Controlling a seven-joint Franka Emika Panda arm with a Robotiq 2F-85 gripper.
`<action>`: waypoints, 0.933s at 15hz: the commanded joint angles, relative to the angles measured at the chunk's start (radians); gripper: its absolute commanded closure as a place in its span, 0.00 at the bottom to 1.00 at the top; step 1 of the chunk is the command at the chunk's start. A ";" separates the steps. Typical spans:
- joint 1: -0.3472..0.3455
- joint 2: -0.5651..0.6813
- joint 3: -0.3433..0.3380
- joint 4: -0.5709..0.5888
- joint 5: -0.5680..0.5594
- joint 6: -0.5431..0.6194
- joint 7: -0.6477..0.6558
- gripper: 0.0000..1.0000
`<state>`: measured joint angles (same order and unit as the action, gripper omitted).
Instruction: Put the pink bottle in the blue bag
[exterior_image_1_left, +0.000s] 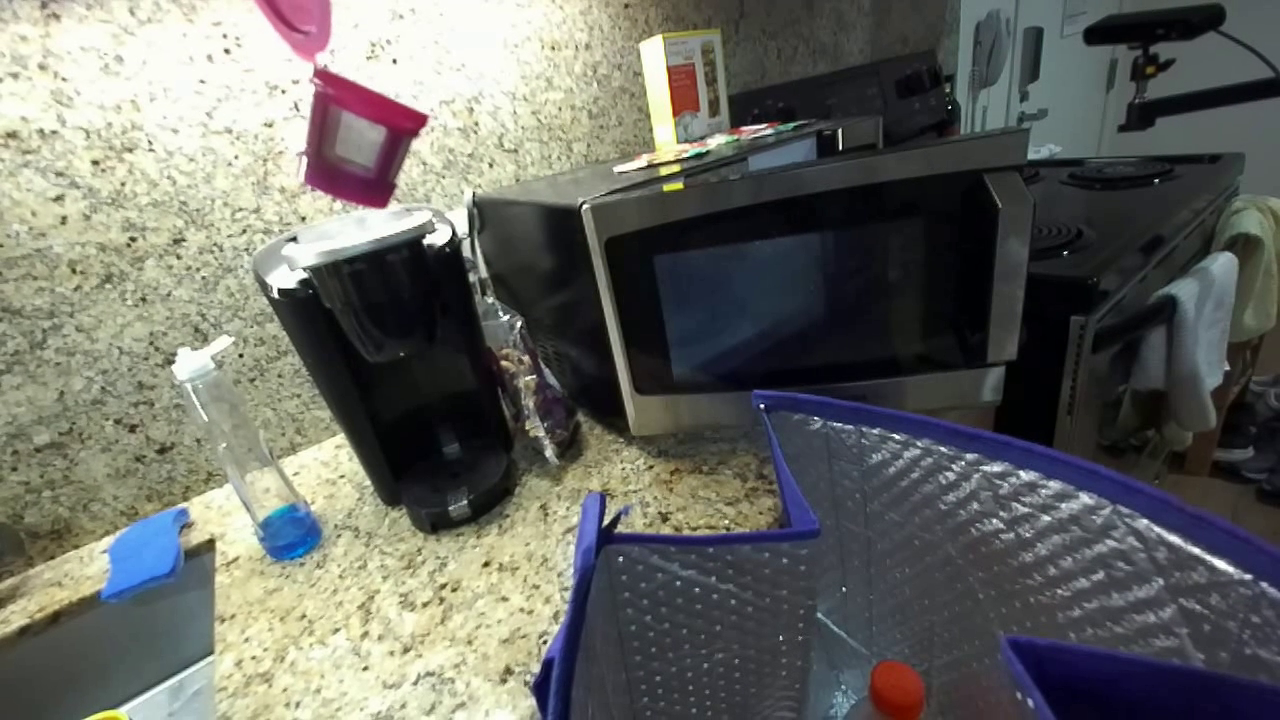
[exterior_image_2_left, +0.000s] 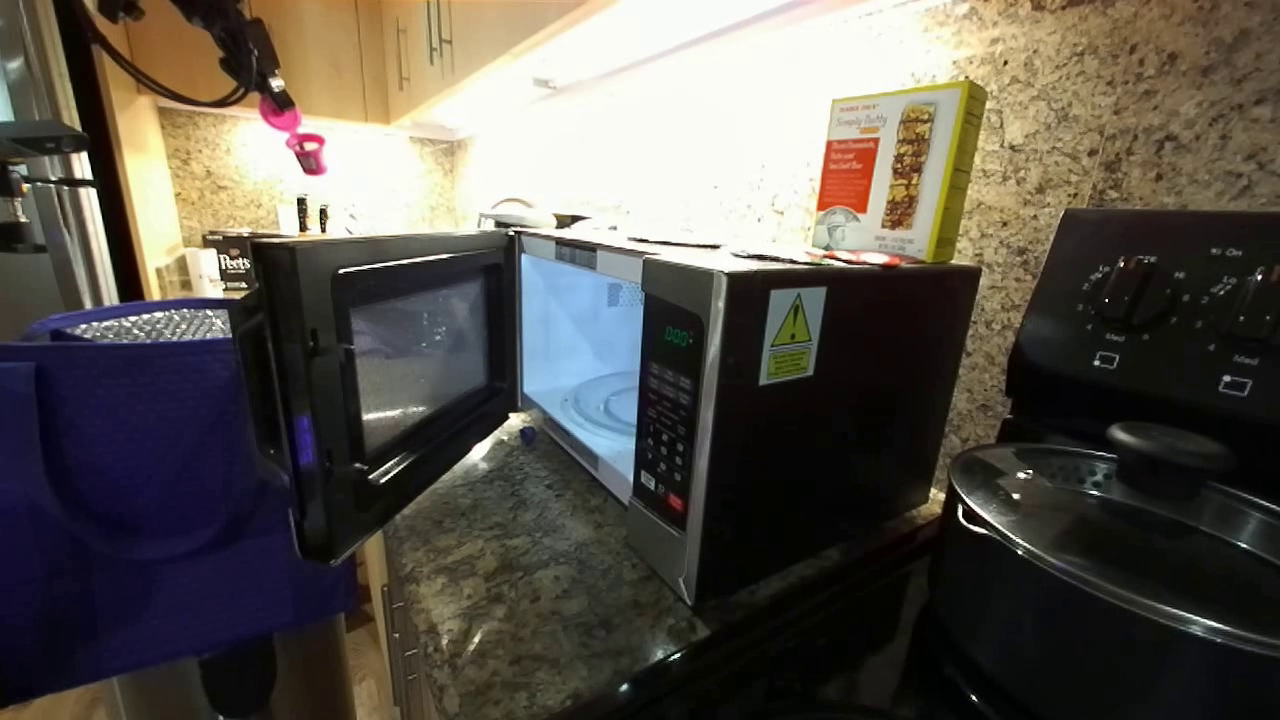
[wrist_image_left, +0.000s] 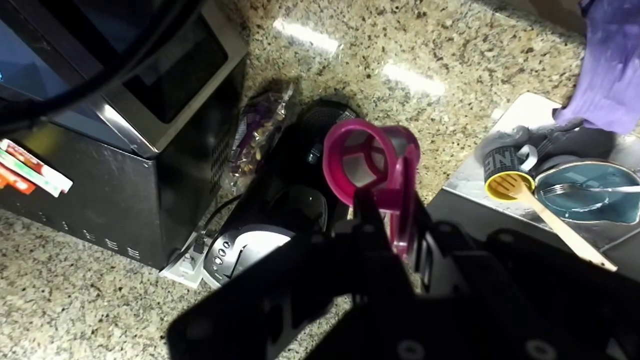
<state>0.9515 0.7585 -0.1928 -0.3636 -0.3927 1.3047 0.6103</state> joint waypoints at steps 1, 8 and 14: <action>-0.061 -0.029 0.057 0.000 0.091 -0.011 -0.016 0.90; -0.146 -0.073 0.167 -0.005 0.301 -0.136 0.212 0.90; -0.135 -0.087 0.227 -0.036 0.397 -0.250 0.541 0.90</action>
<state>0.8173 0.6974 0.0111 -0.3640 -0.0321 1.1221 1.0005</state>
